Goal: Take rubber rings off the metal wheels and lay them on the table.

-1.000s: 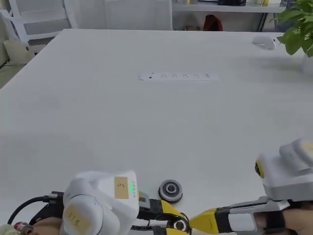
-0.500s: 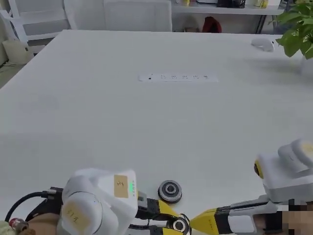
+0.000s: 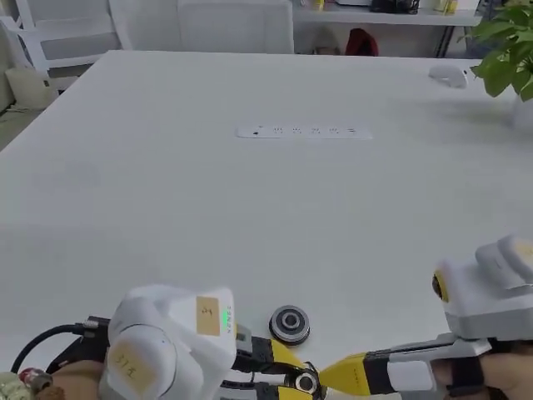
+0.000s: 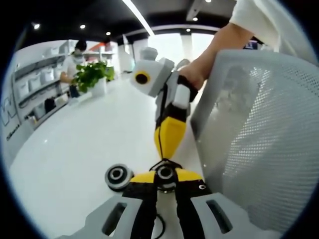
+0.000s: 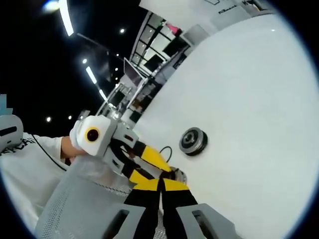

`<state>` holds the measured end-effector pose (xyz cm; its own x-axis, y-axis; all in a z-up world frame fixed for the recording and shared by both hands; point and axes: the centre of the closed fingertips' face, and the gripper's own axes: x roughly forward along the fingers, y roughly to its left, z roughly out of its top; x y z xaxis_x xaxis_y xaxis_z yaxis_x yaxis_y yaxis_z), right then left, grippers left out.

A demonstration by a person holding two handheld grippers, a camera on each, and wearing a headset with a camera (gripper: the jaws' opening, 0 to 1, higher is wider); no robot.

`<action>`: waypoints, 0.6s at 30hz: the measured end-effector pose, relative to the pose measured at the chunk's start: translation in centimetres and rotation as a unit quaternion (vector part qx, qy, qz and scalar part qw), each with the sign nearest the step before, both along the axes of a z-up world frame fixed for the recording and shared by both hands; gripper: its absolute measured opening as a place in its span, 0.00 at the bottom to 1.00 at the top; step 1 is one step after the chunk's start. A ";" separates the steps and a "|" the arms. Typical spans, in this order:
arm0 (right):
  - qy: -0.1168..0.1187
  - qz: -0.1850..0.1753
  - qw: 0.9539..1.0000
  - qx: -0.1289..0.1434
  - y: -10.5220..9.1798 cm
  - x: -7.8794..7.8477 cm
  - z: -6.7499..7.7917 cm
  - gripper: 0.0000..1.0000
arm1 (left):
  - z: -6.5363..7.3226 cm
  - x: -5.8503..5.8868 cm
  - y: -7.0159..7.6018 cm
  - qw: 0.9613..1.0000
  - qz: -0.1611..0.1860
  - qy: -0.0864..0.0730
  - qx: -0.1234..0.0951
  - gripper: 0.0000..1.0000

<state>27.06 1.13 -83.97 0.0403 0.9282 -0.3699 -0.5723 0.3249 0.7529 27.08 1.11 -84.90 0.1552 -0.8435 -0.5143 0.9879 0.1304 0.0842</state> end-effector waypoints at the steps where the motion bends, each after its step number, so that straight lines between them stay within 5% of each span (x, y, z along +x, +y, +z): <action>1: 0.001 0.000 1.000 0.001 0.0 0.0 0.0 0.00 | 0.0 0.0 0.0 1.000 0.000 0.000 0.000 0.14; 18: 0.011 -0.003 0.999 0.030 0.5 0.0 0.9 0.00 | 0.0 0.0 -0.1 1.000 0.000 -0.002 0.000 0.14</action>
